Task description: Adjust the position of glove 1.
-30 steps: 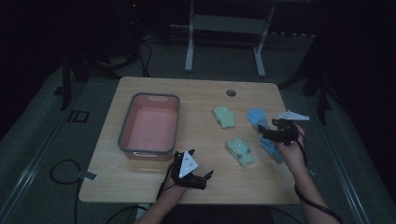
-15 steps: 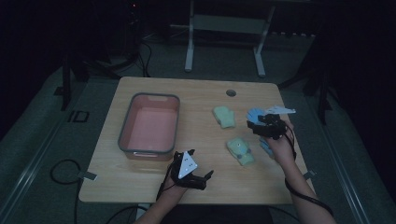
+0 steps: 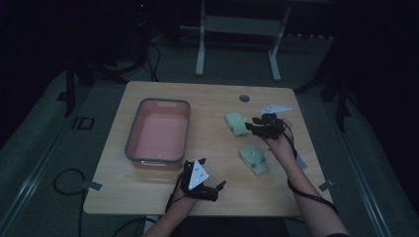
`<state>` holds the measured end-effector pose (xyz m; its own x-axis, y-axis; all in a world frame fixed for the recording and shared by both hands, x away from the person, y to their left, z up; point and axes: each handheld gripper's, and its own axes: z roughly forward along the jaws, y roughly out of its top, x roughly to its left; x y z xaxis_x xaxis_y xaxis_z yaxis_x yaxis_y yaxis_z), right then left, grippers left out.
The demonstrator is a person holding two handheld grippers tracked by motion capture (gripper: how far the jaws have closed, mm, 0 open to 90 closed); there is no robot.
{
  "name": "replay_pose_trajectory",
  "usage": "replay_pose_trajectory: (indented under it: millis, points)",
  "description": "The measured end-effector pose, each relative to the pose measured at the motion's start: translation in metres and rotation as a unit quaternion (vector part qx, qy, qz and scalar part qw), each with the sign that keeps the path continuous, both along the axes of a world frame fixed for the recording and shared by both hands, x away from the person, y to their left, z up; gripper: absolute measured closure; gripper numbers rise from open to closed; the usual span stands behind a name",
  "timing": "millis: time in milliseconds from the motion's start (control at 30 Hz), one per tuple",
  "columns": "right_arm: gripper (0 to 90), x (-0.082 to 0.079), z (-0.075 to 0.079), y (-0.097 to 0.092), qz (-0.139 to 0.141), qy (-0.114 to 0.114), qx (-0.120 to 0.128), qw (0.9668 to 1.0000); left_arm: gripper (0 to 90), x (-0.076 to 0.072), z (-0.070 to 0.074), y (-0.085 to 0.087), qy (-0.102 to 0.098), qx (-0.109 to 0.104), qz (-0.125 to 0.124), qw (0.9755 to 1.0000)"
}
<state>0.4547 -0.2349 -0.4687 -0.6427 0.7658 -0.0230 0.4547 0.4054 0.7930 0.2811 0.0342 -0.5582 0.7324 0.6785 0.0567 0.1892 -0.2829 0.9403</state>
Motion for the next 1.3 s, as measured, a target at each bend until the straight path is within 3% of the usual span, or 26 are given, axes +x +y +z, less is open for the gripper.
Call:
replay_pose_trajectory:
  millis: [333,433,767,933,1100,1167,1300]
  points:
    - [63.5,0.032,-0.014,0.014,0.015,0.017,-0.018,0.9996,0.0,0.0,0.0,0.0,0.001,0.002,-0.002,1.0]
    - [65.9,0.047,-0.025,0.019,0.015,0.029,-0.027,0.9991,0.0,0.0,0.0,-0.001,-0.002,0.004,-0.002,1.0]
    - [64.0,0.078,-0.047,0.021,0.004,0.054,-0.04,0.9977,0.0,0.0,0.0,0.001,0.002,-0.001,-0.002,1.0]
    - [61.4,0.084,-0.054,0.024,0.011,0.058,-0.047,0.9972,0.0,0.0,0.0,0.001,0.001,-0.001,-0.002,1.0]
    - [57.3,0.088,-0.069,0.032,0.014,0.075,-0.08,0.9939,0.0,0.0,0.0,0.0,0.0,0.001,-0.001,1.0]
    - [57.7,0.088,-0.071,0.031,0.009,0.076,-0.066,0.9949,0.0,0.0,0.0,0.0,-0.001,0.001,-0.001,1.0]
    - [63.2,0.089,-0.072,0.031,0.008,0.08,-0.063,0.9948,0.0,0.0,0.0,0.0,-0.002,0.003,-0.002,1.0]
